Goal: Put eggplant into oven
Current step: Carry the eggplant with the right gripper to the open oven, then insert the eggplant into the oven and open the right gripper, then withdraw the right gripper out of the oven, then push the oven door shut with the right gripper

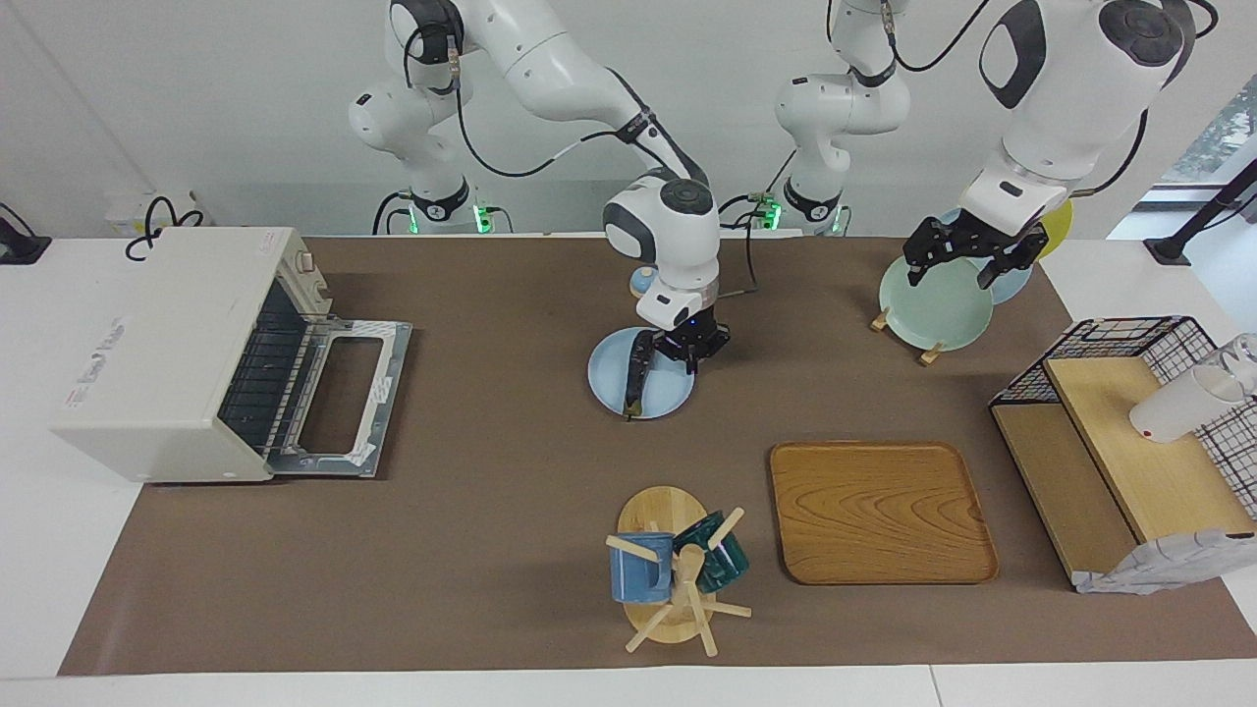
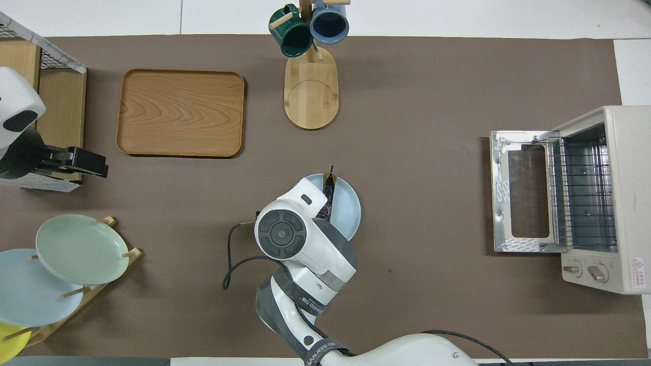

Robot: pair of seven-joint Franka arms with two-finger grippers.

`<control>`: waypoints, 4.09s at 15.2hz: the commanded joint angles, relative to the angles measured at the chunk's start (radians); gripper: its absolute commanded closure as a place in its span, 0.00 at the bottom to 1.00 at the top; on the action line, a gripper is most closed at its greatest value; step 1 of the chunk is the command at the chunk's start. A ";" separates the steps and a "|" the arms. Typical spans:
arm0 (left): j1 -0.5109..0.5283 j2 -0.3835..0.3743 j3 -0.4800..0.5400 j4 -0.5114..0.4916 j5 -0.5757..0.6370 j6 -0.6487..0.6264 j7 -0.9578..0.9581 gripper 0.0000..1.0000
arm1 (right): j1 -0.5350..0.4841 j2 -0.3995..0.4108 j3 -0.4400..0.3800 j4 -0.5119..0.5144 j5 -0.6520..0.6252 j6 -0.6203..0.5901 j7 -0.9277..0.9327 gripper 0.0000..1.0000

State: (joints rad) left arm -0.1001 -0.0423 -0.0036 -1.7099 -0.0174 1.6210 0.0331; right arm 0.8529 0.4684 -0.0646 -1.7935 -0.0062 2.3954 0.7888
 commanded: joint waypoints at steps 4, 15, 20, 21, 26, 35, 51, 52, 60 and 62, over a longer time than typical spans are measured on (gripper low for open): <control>-0.021 0.007 0.020 0.010 0.025 0.011 -0.022 0.00 | -0.073 -0.066 0.000 0.083 -0.192 -0.315 -0.036 1.00; 0.030 0.005 -0.010 0.012 0.016 -0.009 -0.055 0.00 | -0.481 -0.427 -0.001 -0.190 -0.296 -0.557 -0.543 1.00; 0.028 -0.004 -0.009 0.004 0.016 -0.007 -0.053 0.00 | -0.702 -0.497 0.000 -0.289 -0.333 -0.516 -0.772 1.00; 0.028 -0.005 -0.009 0.001 0.016 -0.009 -0.052 0.00 | -0.718 -0.504 0.000 -0.314 -0.336 -0.484 -0.780 1.00; 0.028 -0.005 -0.006 -0.001 0.017 -0.003 -0.048 0.00 | -0.834 -0.519 0.002 -0.395 -0.345 -0.331 -0.922 1.00; 0.028 -0.005 -0.004 -0.001 0.017 -0.003 -0.048 0.00 | -0.876 -0.539 0.002 -0.463 -0.299 -0.277 -0.922 0.70; 0.028 -0.004 -0.004 -0.001 0.017 -0.003 -0.048 0.00 | -0.677 -0.332 0.025 -0.339 -0.132 -0.231 -0.639 1.00; 0.028 -0.005 -0.004 -0.001 0.017 -0.003 -0.048 0.00 | -0.675 -0.324 0.025 -0.342 -0.132 -0.228 -0.632 1.00; 0.028 -0.004 -0.004 -0.001 0.017 -0.003 -0.048 0.00 | -0.698 -0.318 0.022 -0.415 -0.184 -0.162 -0.639 1.00; 0.028 -0.005 -0.004 -0.001 0.017 -0.003 -0.048 0.00 | -0.710 -0.315 0.022 -0.423 -0.233 -0.154 -0.638 1.00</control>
State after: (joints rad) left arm -0.0826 -0.0413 -0.0004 -1.7092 -0.0174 1.6208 -0.0073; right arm 0.1629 0.1685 -0.0480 -2.1874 -0.1990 2.2141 0.1535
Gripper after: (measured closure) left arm 0.000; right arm 0.991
